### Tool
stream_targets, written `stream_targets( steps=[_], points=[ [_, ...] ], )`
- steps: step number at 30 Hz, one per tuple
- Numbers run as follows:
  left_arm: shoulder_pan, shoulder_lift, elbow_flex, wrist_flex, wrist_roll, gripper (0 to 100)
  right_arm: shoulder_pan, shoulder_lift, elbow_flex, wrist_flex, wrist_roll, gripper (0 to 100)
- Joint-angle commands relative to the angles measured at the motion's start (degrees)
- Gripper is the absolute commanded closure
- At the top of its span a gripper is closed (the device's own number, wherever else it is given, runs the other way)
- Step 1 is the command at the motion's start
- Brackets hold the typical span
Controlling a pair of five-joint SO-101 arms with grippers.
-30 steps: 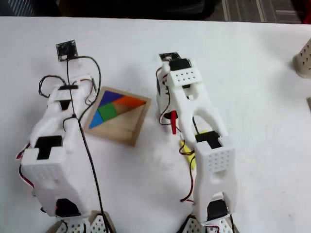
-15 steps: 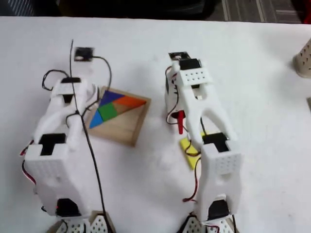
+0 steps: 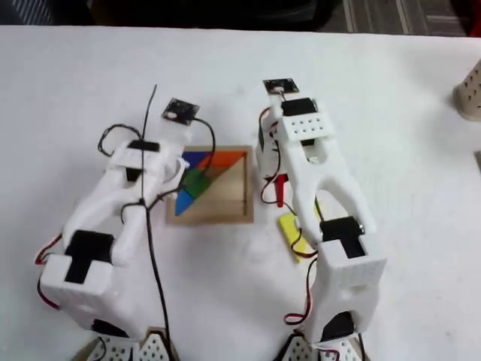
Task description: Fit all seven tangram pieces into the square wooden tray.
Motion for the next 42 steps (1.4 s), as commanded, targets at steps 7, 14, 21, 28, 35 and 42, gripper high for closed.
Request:
stream_targets(
  steps=[7,14,21,28,35,42],
  points=[
    [-2.15,-8.40,1.05,-2.55,-0.79,98,-1.80,-3.65,3.08,-5.41,-6.95,98.1],
    [-8.66,-10.07,1.32,-7.65,-0.70,98,-8.04,-4.18,5.98,-10.15,-9.76,98.1],
    [-8.57,-10.07,1.14,-7.65,-0.70,98,-9.89,-4.18,5.98,-13.67,-9.93,98.1],
    [-8.66,-10.07,1.05,-7.74,-0.70,98,-11.47,-3.56,6.42,-15.69,-12.57,97.5],
    [-8.57,-10.07,1.05,-7.74,-0.70,98,-13.23,0.22,5.27,-15.52,-12.57,77.1],
    [-8.66,-10.07,1.05,-7.74,-0.70,98,-14.90,2.42,-3.16,-6.73,-9.49,77.9]
  ],
)
